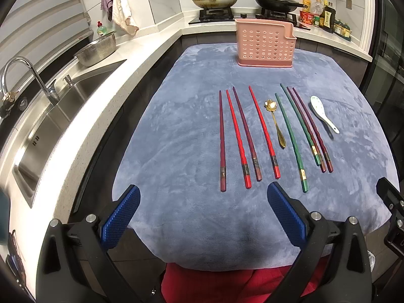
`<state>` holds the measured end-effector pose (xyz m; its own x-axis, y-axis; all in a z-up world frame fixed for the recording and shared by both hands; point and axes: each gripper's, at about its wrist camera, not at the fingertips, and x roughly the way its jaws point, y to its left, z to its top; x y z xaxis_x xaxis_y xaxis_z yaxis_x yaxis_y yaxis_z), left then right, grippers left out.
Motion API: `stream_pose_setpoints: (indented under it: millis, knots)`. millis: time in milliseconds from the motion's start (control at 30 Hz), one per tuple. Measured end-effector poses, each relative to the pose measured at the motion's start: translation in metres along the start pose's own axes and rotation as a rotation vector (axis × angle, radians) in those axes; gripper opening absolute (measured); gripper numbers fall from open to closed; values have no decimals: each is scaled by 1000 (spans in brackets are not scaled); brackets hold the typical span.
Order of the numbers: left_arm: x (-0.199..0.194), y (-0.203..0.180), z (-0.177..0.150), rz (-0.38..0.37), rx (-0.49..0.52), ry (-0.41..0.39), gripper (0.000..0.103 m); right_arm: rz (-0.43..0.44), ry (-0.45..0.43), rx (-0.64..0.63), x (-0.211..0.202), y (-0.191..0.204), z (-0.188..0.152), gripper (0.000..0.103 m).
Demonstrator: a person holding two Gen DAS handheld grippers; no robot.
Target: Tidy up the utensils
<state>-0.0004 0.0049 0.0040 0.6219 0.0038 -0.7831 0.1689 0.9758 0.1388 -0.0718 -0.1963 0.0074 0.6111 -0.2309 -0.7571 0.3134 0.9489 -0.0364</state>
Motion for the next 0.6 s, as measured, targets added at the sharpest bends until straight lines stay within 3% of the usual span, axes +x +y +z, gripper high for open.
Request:
stream_pose_setpoints:
  millis: [600]
  knots:
    - [2, -1, 2, 6, 9, 6, 96, 8, 9, 10, 5, -4, 1, 96]
